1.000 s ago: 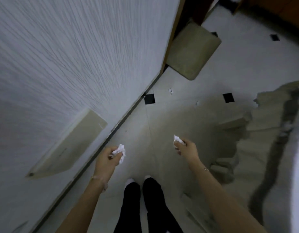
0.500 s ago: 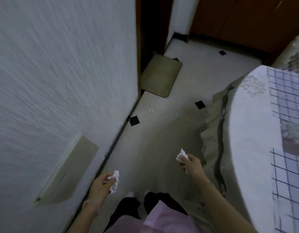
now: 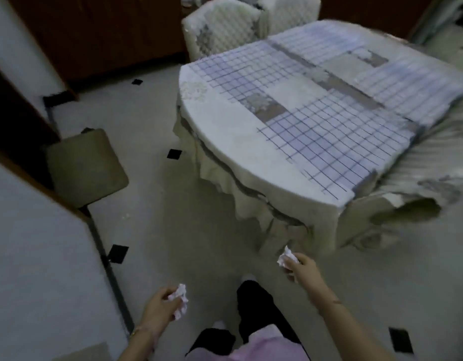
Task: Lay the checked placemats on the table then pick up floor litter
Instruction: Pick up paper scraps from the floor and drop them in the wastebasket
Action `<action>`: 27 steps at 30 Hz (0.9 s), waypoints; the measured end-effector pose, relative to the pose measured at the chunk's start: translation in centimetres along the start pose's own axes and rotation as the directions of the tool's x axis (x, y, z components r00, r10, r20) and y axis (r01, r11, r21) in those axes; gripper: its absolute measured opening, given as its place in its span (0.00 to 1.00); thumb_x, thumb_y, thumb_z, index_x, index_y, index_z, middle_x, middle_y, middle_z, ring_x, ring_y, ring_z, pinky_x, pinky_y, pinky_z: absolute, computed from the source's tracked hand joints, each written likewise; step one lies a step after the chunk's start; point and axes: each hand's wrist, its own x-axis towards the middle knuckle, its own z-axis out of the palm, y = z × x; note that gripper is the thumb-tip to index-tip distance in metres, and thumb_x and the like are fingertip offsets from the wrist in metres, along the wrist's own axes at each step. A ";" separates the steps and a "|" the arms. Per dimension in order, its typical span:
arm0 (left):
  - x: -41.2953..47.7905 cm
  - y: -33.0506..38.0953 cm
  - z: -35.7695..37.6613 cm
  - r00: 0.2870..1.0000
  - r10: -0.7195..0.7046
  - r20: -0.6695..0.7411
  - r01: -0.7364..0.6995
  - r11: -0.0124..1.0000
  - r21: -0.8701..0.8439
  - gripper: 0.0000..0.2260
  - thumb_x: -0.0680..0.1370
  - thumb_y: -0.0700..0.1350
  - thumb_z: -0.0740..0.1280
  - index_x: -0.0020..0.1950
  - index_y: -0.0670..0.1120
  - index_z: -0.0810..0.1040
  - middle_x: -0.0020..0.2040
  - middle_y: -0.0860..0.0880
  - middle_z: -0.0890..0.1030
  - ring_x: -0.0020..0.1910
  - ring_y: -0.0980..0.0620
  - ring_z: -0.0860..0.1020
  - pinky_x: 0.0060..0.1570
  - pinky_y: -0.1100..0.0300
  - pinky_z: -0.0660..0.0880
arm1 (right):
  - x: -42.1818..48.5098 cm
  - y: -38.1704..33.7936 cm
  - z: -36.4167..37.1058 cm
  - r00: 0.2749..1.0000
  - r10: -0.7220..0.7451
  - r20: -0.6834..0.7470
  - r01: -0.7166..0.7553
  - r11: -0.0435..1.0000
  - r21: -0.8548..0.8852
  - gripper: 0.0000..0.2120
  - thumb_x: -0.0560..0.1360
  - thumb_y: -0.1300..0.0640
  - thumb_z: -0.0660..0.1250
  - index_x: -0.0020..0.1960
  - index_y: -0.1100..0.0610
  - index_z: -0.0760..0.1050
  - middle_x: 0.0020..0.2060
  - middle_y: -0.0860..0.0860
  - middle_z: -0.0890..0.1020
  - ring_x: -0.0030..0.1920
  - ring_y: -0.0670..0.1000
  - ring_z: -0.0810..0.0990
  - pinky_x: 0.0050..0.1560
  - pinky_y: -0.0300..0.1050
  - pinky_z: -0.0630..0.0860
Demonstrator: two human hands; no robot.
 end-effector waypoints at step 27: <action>-3.1 4.4 44.8 0.778 -0.197 0.597 -0.391 0.593 0.704 0.10 0.75 0.42 0.67 0.35 0.40 0.74 0.28 0.45 0.75 0.29 0.49 0.71 0.29 0.62 0.68 | -18.0 27.7 -25.4 0.577 0.717 -0.390 -0.180 0.578 0.796 0.10 0.77 0.64 0.62 0.37 0.63 0.76 0.30 0.57 0.75 0.26 0.49 0.70 0.26 0.36 0.64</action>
